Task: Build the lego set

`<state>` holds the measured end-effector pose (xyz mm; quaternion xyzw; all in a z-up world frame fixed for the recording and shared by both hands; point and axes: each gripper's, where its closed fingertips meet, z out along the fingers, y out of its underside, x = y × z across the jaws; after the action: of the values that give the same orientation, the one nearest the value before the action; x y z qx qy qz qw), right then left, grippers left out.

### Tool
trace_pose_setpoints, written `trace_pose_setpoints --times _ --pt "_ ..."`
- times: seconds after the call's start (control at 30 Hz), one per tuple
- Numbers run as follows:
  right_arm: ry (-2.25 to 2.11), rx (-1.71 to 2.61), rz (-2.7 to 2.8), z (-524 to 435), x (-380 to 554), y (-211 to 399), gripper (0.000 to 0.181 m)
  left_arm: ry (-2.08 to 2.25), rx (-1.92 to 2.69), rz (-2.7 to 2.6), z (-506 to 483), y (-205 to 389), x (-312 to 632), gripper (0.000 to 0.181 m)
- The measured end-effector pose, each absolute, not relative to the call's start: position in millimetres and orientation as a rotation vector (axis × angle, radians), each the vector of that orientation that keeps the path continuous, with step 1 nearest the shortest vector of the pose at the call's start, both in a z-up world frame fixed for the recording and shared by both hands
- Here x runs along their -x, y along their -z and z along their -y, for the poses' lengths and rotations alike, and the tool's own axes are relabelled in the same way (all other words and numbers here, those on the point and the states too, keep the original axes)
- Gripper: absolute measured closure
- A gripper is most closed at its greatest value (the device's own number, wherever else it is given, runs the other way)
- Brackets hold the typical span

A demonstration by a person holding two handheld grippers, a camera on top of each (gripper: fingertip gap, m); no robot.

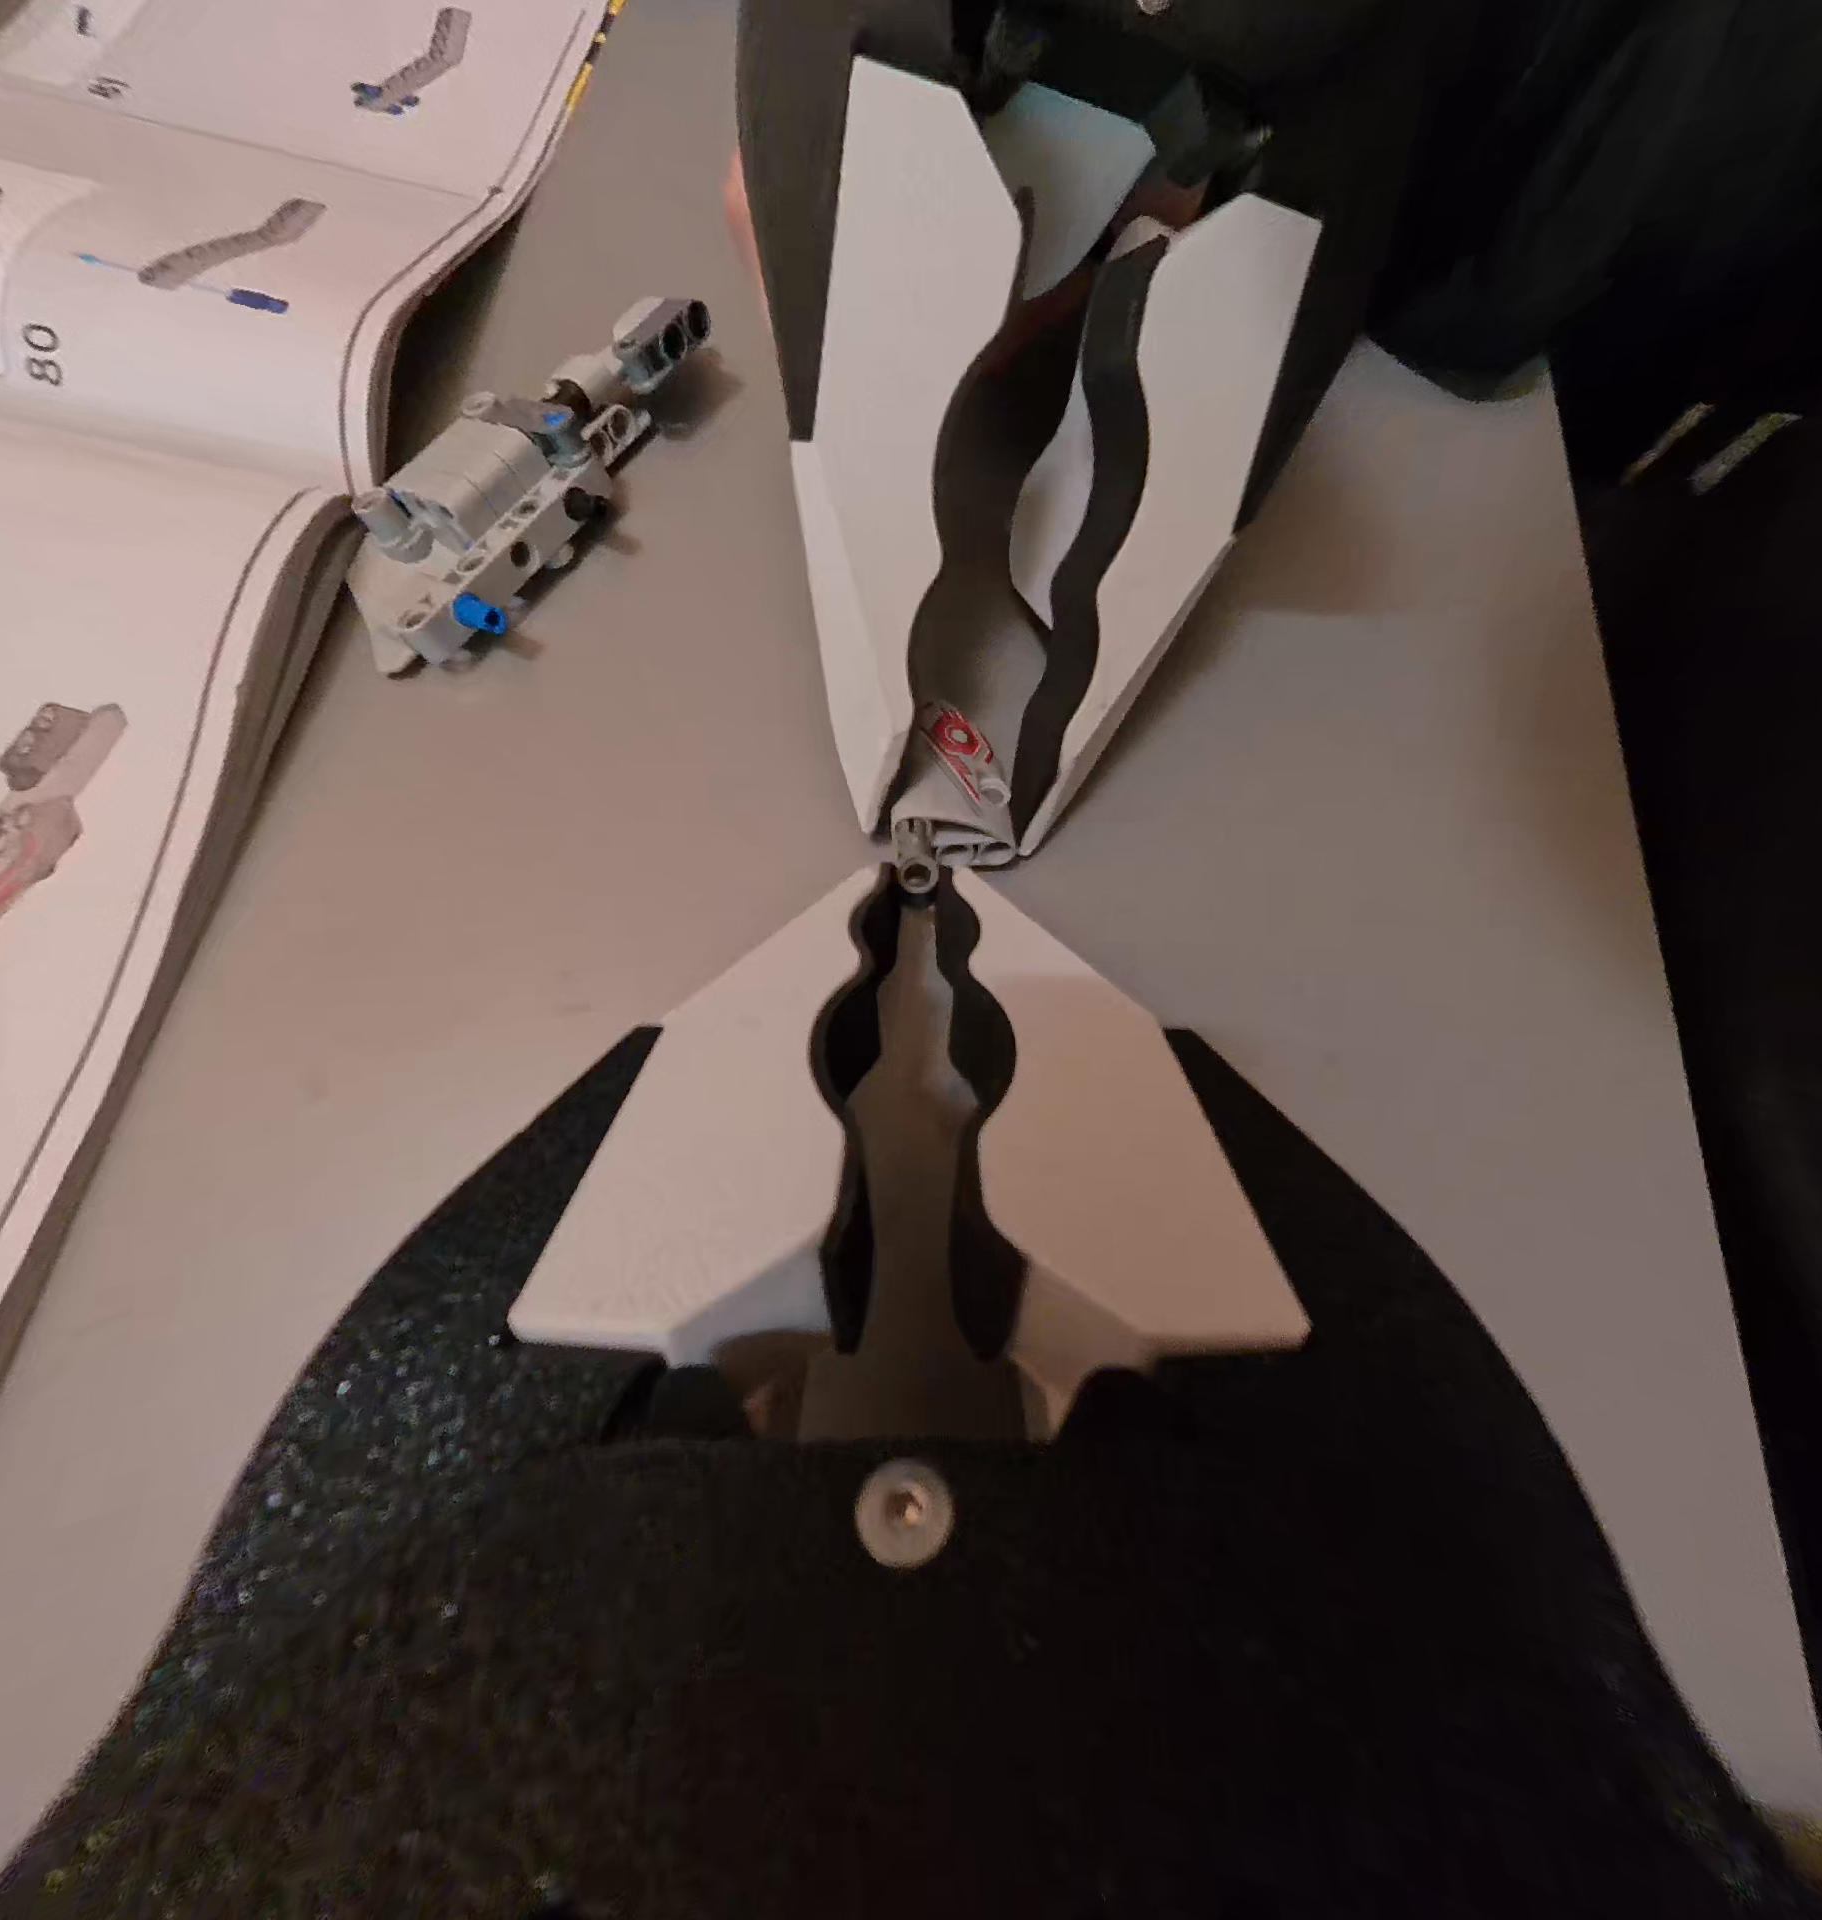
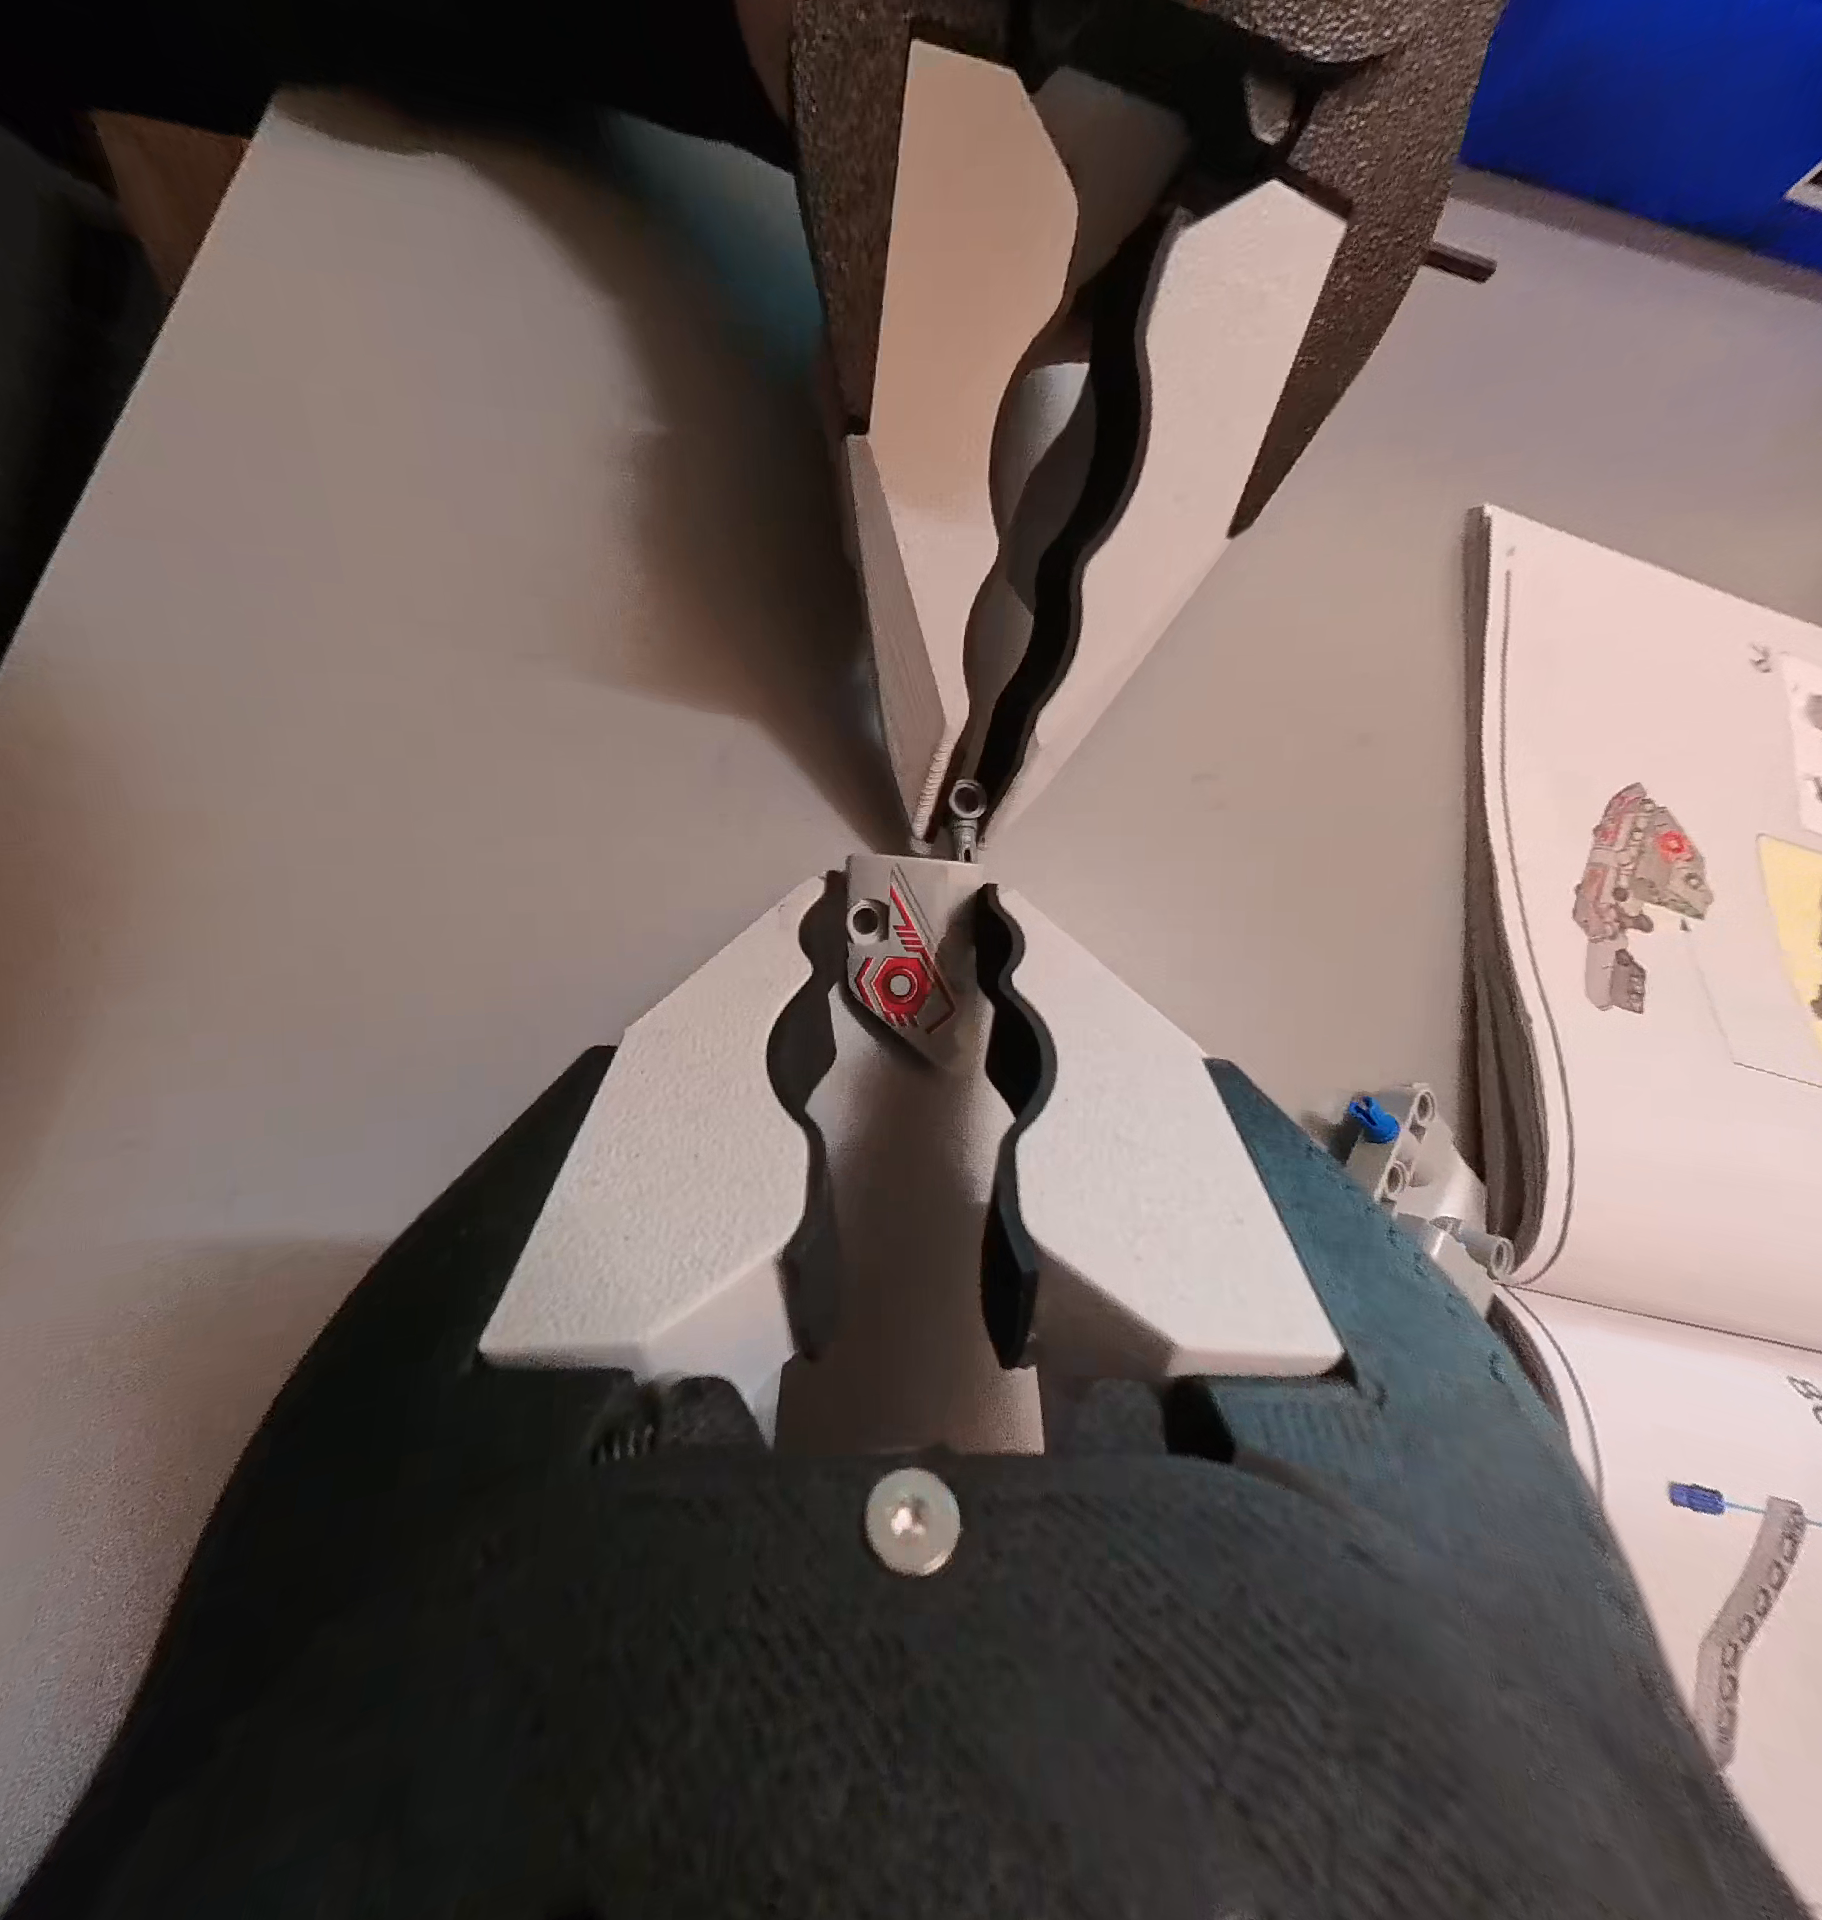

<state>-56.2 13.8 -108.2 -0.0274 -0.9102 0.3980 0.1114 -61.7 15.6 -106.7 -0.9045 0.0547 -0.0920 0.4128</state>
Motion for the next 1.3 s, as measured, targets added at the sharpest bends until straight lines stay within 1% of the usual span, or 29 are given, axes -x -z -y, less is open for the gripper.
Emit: trace_pose_setpoints --times 0.03,0.27,0.63,1.3 --pt "-1.171 0.077 2.692 -13.3 55.3 108.5 0.157 0.241 2.277 -0.152 -14.9 106.7 61.2 0.177" --pt "-1.050 0.023 2.705 -8.9 57.9 108.3 0.157 0.190 2.384 -0.308 -9.1 103.7 64.7 0.177" --pt "-0.958 0.037 2.734 -7.7 60.8 108.6 0.157 0.149 2.373 -0.317 -8.3 104.3 70.1 0.178" --pt "-1.113 0.231 2.754 -6.8 64.1 109.6 0.157 -0.192 2.682 -0.541 -8.8 104.1 77.2 0.178"
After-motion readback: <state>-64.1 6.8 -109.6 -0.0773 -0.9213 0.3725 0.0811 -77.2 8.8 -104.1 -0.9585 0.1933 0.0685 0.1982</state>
